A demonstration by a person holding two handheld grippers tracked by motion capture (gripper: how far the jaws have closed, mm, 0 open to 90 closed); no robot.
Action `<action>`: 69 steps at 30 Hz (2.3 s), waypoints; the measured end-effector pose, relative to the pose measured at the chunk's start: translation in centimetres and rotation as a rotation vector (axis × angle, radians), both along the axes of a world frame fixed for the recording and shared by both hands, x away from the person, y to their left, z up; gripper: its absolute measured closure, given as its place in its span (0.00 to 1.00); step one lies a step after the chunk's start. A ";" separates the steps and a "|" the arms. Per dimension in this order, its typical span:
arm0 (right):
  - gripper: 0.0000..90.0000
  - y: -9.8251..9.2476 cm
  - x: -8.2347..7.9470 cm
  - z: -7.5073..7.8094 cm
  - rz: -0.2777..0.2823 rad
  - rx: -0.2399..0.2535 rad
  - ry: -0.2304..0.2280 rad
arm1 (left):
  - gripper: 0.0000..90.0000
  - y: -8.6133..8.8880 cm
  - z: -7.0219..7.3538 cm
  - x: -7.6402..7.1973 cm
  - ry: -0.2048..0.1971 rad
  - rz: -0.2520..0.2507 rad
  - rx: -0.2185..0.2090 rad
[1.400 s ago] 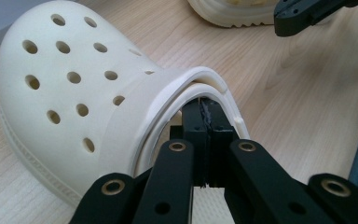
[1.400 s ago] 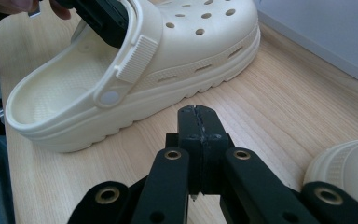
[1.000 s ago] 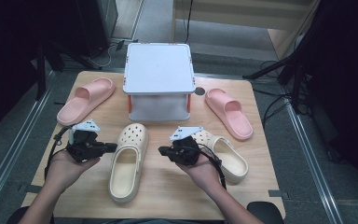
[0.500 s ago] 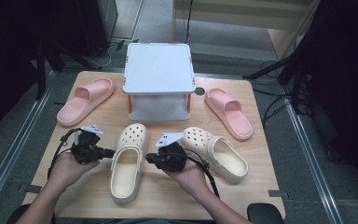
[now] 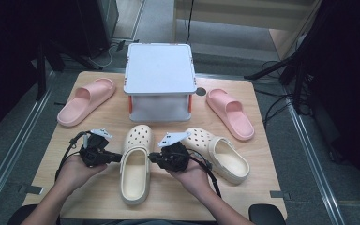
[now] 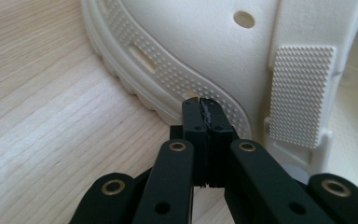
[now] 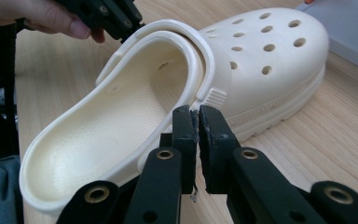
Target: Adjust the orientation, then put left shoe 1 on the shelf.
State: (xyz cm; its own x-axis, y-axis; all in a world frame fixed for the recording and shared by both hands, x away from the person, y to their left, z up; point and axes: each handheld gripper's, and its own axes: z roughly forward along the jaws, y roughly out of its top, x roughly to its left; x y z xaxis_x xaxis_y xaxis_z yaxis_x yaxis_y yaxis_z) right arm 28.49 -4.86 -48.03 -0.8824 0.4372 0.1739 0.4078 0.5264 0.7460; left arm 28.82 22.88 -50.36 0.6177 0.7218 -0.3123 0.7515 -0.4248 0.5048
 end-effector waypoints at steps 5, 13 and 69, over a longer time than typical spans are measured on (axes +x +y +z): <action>0.96 -0.6 0.2 0.0 -0.021 -0.005 0.001 | 1.00 -0.3 -0.2 0.4 0.003 -0.005 -0.025; 0.93 -0.9 0.1 0.2 -0.021 -0.001 -0.001 | 0.86 0.5 0.4 0.6 0.009 0.036 -0.042; 0.43 2.3 -0.8 -0.4 -0.164 -0.037 0.071 | 0.92 -0.8 13.5 14.6 -0.261 -0.015 -0.091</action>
State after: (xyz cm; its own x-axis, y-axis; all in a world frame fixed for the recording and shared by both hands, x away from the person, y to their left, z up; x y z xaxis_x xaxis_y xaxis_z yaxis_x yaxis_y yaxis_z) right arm 27.73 -2.60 -48.42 -0.7846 0.5817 0.2146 0.5417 0.4747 0.6937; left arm 43.43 22.11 -36.90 0.6963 0.6881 -0.2041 0.5851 -0.3794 0.7167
